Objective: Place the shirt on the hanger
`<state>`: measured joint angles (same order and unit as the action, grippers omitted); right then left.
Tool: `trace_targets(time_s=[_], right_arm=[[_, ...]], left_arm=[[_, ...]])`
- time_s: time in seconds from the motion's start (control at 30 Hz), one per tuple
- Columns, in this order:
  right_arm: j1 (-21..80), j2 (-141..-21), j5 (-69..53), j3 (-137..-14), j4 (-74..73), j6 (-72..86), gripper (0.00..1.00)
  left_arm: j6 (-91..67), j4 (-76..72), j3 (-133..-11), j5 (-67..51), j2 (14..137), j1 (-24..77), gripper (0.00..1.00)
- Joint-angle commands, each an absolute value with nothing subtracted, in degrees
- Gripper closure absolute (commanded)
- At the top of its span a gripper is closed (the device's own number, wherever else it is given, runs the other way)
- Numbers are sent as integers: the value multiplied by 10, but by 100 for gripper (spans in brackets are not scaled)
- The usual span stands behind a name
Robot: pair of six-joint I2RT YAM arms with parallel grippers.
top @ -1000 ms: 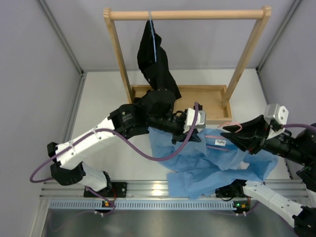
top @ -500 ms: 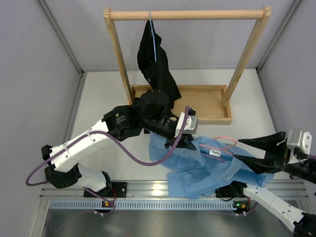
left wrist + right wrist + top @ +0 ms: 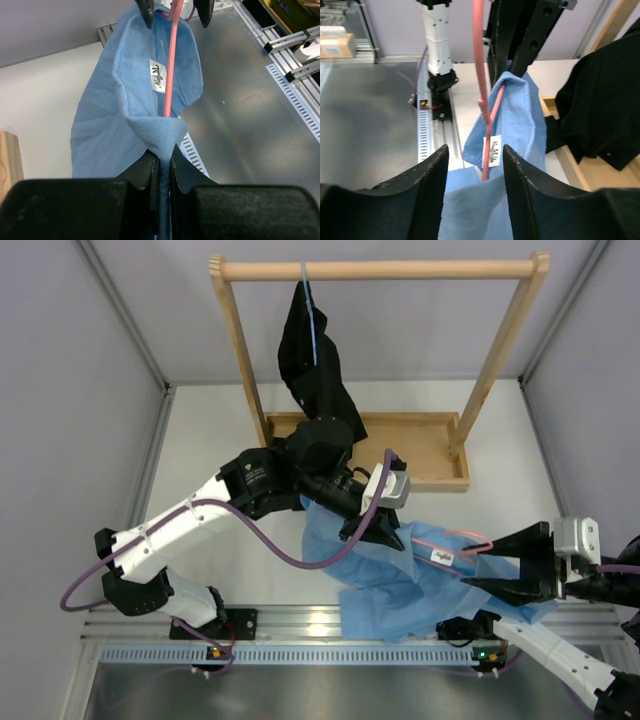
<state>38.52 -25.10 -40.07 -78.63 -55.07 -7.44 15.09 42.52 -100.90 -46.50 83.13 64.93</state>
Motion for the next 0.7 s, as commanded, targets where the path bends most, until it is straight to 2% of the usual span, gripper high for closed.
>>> trace_targets(time_s=[0.0,0.1,0.17,0.3,0.43,0.67], right_arm=[[395,-249,-374,-783,-524,-87,52],[396,-217,-307,-791,-525,-70,34],[396,-207,-273,-816,-540,-63,35],[396,-200,-209,-872,-664,-73,39],[399,-201,-229,-870,-710,-64,39],[400,-222,-217,-830,-696,-77,44]], left_arm=[[154,401,-1040,-509,827,648,100],[154,401,-1037,-498,824,642,100],[155,403,-1034,-497,823,633,100],[153,401,-1032,-519,819,621,100],[155,401,-1033,-531,809,612,100],[145,405,-1041,-544,791,600,100]])
